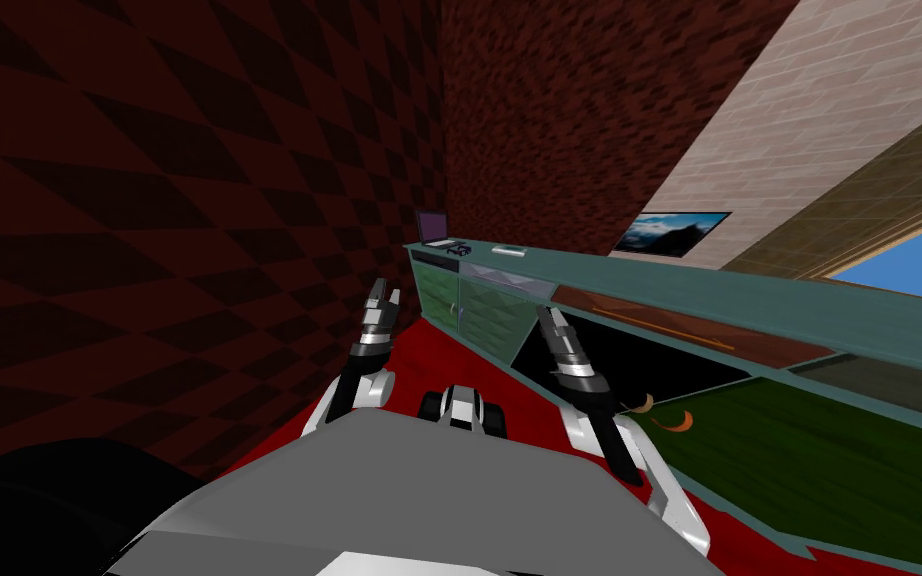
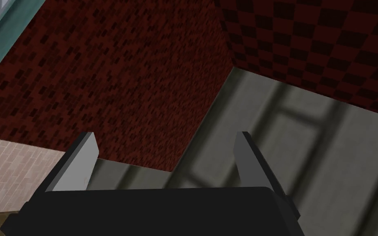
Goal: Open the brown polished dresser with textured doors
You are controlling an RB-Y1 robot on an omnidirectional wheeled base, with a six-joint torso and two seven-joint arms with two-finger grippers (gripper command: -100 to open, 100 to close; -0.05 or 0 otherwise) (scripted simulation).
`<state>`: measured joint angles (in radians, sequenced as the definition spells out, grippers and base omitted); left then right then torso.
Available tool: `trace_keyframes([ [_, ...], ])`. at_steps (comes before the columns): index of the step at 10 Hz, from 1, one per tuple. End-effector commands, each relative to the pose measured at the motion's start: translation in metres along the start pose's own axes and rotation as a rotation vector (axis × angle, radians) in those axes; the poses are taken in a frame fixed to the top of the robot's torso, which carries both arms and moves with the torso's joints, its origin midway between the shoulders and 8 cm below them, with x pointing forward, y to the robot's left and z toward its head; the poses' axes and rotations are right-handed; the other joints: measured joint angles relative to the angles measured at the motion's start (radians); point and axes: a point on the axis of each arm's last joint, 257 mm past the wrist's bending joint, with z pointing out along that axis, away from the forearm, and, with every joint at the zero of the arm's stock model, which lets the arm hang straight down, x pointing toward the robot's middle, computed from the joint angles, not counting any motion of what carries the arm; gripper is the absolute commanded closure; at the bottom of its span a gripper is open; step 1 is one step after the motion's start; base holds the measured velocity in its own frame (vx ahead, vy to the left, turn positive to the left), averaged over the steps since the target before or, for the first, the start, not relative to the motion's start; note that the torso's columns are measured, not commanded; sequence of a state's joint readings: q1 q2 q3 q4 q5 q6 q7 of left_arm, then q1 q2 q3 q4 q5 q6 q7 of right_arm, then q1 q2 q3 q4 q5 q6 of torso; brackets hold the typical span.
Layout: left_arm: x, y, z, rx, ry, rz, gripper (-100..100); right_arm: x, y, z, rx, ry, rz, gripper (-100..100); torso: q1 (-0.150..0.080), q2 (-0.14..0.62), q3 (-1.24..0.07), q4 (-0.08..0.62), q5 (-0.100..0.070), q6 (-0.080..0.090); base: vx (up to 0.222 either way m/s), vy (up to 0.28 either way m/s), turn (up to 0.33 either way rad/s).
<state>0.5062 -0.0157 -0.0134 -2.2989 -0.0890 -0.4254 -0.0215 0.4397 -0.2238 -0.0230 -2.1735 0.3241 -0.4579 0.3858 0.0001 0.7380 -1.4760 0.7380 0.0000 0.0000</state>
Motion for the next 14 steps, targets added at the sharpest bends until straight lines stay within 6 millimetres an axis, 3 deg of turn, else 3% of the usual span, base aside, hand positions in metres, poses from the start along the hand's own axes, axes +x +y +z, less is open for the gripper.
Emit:
trace_keyframes([
  [1,0.000,0.000,0.000,0.000,0.000,0.000,0,0.002,-0.002,0.000,-0.005,0.020,-0.108,-100,0.000,-0.001,0.000,0.000,0.000,0.000,0.038,0.006,0.010],
  [14,0.000,0.000,0.000,0.000,0.000,0.000,0,0.024,-0.030,-0.004,-0.056,0.165,-0.765,-100,0.000,0.001,0.000,0.000,0.000,0.000,0.040,0.006,0.016],
])
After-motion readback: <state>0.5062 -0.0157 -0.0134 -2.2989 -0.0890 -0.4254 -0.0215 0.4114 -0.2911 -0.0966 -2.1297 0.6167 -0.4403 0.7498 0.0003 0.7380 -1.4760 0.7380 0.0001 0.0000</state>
